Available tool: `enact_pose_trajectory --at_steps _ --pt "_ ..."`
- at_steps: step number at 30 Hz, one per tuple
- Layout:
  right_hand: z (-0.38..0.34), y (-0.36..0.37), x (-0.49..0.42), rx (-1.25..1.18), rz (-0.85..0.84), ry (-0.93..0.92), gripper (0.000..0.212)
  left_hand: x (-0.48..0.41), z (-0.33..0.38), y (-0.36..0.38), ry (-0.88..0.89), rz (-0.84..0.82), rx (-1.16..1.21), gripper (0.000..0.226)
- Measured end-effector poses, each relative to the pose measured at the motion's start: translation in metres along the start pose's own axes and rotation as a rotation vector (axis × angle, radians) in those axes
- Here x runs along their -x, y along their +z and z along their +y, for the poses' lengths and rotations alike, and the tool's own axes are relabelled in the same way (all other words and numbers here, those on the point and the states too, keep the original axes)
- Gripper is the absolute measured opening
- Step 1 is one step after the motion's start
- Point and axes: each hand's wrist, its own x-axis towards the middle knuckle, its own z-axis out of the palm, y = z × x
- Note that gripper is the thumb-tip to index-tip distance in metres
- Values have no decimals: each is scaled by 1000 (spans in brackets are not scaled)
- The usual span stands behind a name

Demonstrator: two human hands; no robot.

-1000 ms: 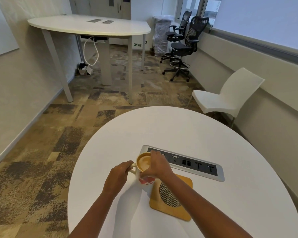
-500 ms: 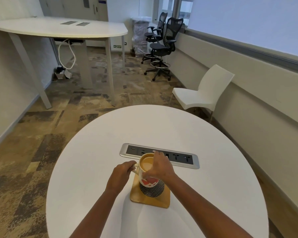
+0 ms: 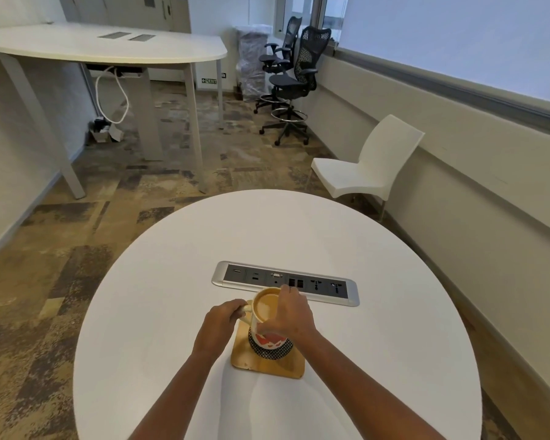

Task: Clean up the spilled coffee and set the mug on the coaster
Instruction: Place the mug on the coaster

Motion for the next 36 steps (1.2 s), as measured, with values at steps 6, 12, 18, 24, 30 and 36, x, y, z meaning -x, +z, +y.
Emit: enact_pose_trajectory --at_steps 6,12,18,24,30,36 --pt "2 5 -1 27 -9 -1 100 0 -5 3 -11 -22 4 18" --pt "4 8 -3 22 -26 3 102 1 -8 5 -18 -20 4 17" --pt "4 10 -6 20 -35 3 102 1 -9 6 -11 -9 -3 16" --pt "8 13 -6 42 -35 -19 100 3 -8 8 -11 -8 1 16" --pt "12 11 -6 47 -42 -28 99 3 -5 9 -15 -24 -12 16" --pt "13 15 -8 48 -39 -20 101 3 -3 10 -33 -26 3 16"
